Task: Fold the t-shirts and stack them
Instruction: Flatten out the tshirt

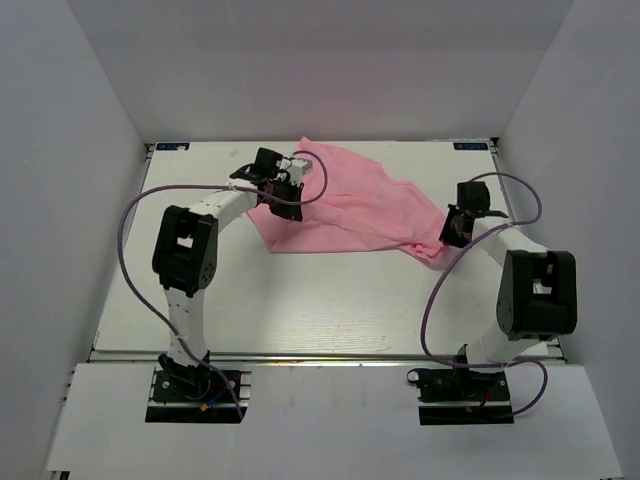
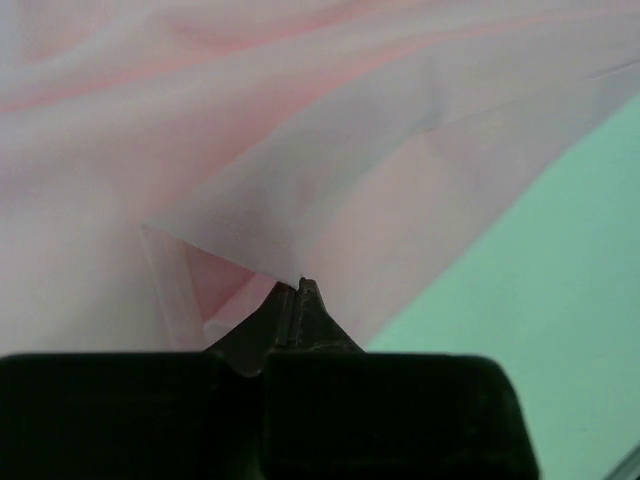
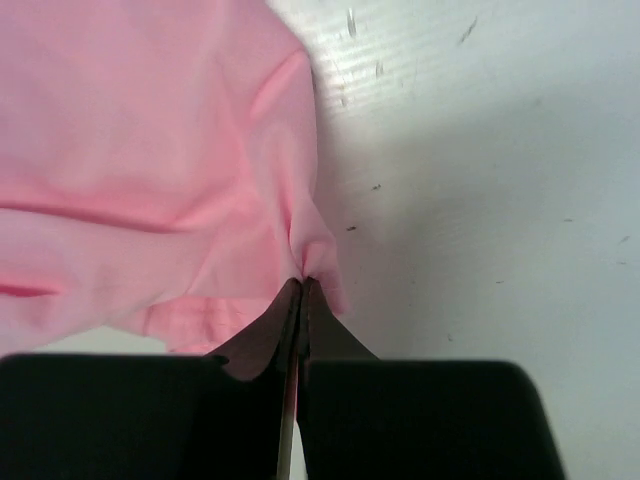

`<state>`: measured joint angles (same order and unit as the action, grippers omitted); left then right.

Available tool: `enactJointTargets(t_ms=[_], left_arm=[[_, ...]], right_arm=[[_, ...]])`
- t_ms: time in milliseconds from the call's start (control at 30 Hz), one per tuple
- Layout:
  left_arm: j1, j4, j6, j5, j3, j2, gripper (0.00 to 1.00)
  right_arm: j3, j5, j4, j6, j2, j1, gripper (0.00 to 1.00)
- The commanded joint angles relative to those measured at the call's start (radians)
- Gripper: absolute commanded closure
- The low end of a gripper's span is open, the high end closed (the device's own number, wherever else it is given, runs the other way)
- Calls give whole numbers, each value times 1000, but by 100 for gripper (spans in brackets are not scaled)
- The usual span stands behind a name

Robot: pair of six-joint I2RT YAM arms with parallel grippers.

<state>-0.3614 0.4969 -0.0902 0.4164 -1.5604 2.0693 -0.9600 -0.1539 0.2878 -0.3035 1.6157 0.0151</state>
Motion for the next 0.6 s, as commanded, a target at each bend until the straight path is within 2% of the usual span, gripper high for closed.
enactJointTargets(t_ms=[0, 200, 333, 400, 567], left_arm=[[4, -5, 87, 84, 5, -245, 100], [4, 12, 162, 102, 45, -425, 100], [27, -12, 222, 62, 92, -567, 100], [36, -12, 247, 24, 105, -642, 100], [55, 28, 280, -189, 65, -741, 100]], right_arm=[[-58, -10, -47, 24, -135, 0, 100], [-131, -56, -33, 49, -223, -4, 100], [-180, -150, -38, 61, -275, -3, 100], [-212, -192, -39, 66, -290, -4, 100], [-298, -277, -38, 105, -324, -3, 100]])
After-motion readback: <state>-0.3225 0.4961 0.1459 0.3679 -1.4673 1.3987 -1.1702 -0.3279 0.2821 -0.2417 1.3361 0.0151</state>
